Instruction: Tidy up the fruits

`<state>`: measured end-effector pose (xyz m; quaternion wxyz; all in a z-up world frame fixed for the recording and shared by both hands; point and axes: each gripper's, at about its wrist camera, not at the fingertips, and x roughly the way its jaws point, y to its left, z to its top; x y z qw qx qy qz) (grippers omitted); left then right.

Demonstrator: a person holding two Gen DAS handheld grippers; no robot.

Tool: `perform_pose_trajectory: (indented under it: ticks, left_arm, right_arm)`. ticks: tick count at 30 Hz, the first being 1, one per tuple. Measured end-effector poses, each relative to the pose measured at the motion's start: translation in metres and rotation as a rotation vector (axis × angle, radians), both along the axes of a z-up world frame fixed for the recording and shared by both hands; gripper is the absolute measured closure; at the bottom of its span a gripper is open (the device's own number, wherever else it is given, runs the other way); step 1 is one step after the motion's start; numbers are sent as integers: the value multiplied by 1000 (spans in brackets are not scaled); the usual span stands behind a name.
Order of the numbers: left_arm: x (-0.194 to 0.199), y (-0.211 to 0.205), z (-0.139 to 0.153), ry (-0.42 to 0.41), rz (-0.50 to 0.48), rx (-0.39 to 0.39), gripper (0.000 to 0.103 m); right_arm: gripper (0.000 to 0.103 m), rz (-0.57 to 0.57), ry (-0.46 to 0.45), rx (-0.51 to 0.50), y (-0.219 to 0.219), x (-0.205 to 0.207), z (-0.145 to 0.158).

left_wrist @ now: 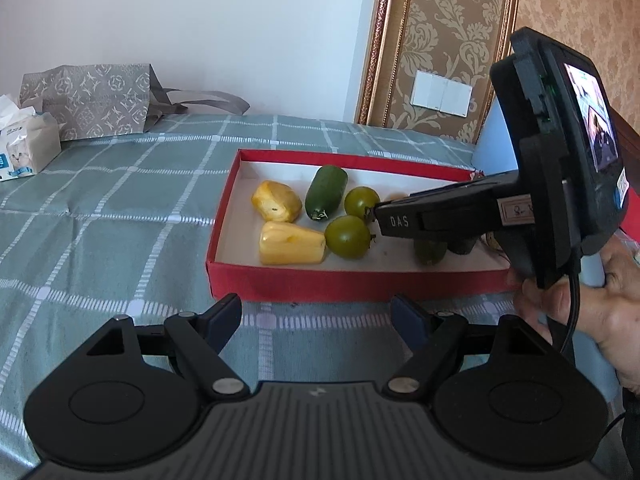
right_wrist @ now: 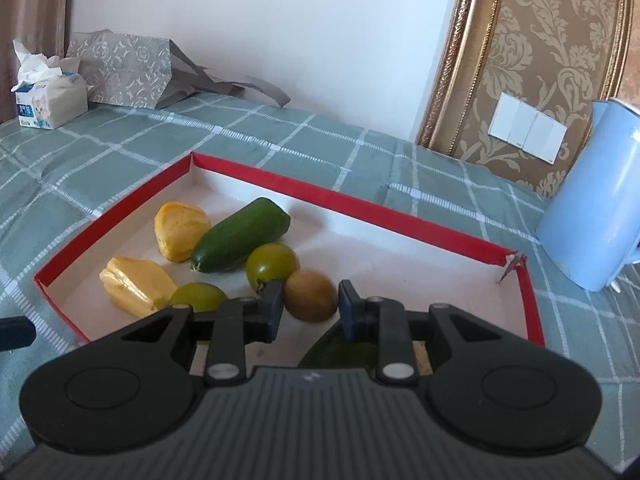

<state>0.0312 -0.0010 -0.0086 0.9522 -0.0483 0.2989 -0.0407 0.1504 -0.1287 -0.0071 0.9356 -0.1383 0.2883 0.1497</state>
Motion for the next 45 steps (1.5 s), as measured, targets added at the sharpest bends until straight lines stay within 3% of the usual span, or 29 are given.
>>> perform_pose_trajectory:
  ticks: [2,5,9,12,16,23,29,36,45]
  left_arm:
    - [-2,0,-1,-2,2,7,21]
    - [-2,1,-1,2,5,2,21]
    - [0,0,-2,7,3,8,21]
    - [-1,-2,-2,4,-4,18,21]
    - [-2,-6,-3,-3,-7,42,21]
    - [-2,-11,-6,3,4,82,21]
    - [1,-12,-8,15,26,112,21]
    - [3,-16,-8,16,24,121,21]
    - [2,-25,-7,1,19,137,21]
  right_arm:
    - [64,12,-3,8,-1,-2,-2]
    - [37,8,-17,7,1,-9,-1]
    - [4,-13,-125,-51,-1,-29,9]
    - [3,-25,-155,6,-15,-49,20]
    - [1,-46,-195,159,-44,-83,28]
    - [0,-85,-195,364,-88,-125,22]
    - [0,-79,-201,335,-94,-142,7]
    - [0,-133,-141,311,-98,-135,-3]
    - [0,-158,-170,221,-82,-136,-6]
